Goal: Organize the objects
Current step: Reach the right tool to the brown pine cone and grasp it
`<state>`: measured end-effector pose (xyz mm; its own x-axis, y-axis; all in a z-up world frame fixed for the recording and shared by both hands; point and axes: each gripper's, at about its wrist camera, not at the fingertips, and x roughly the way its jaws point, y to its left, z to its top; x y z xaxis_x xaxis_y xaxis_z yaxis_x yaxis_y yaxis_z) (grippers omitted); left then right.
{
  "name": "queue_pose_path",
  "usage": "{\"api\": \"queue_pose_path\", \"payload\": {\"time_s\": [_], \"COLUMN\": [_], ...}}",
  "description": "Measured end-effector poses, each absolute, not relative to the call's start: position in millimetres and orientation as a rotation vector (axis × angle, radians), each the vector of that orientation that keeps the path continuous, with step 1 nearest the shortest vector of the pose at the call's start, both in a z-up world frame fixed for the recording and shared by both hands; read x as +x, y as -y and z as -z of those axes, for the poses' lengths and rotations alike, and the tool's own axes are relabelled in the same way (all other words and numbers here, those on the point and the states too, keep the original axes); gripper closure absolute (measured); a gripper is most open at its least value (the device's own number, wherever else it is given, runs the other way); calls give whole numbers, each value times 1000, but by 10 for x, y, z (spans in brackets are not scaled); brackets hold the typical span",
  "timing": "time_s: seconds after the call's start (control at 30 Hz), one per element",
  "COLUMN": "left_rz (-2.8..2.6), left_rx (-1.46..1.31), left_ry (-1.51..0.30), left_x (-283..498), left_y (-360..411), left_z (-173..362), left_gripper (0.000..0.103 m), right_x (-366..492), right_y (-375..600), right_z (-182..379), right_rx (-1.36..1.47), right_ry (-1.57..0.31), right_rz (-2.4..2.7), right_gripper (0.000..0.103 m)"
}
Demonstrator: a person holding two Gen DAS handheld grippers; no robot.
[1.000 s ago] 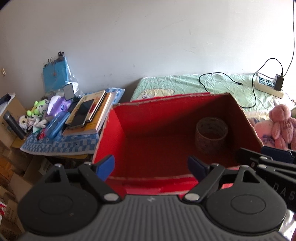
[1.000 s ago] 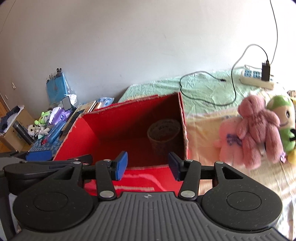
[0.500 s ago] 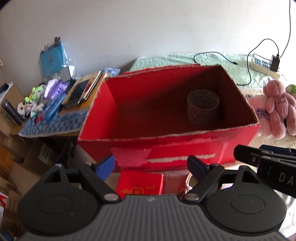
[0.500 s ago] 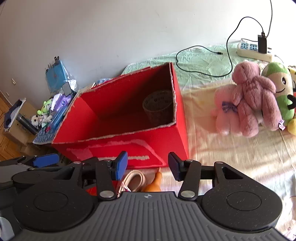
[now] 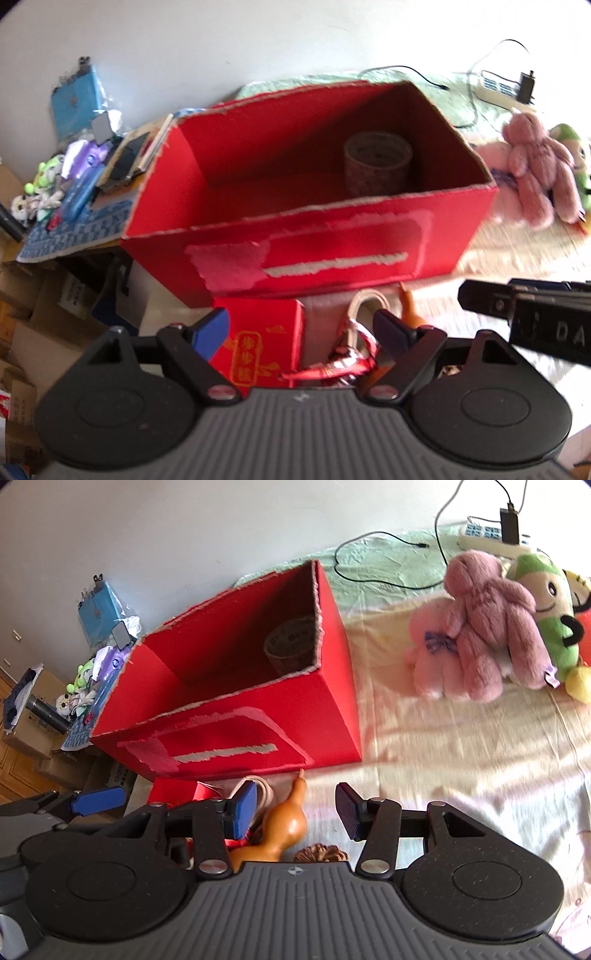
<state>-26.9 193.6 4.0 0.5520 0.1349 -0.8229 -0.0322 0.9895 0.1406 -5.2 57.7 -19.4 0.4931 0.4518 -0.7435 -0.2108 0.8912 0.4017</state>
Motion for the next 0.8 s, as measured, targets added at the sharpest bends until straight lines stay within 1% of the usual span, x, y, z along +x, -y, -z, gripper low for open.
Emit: {"api": "queue_pose_path", "payload": {"time_s": [0.07, 0.2, 0.3, 0.37, 0.5, 0.7, 0.77, 0.8], "left_rz": [-43, 105, 241, 311, 428, 556, 576, 581], "left_rx": [99, 65, 55, 75, 88, 31, 25, 24], "left_ry": [-992, -991, -980, -967, -967, -987, -1012, -1024], "left_x": [-305, -379, -458, -516, -582, -520, -482, -468], "left_y": [-1924, -1872, -1801, -1731, -1603, -1518, -1478, -1460], "left_z": [-32, -33, -21, 1, 81, 200, 277, 314], "left_gripper": [16, 22, 23, 25, 34, 36, 37, 40], "right_x": [-42, 4, 28, 37, 36, 64, 67, 69], "right_y": [-536, -451, -381, -338, -254, -149, -120, -114], "right_z": [227, 321, 409, 462, 565, 713, 760, 783], "right_rx": [282, 332, 372, 384, 420, 486, 516, 532], "right_ry": [-994, -1055, -1106, -1136, -1180, -1221, -1236, -1243], "right_rz": [-403, -412, -412, -410, -403, -394, -398, -398], "right_gripper": [51, 51, 51, 51, 51, 52, 52, 52]}}
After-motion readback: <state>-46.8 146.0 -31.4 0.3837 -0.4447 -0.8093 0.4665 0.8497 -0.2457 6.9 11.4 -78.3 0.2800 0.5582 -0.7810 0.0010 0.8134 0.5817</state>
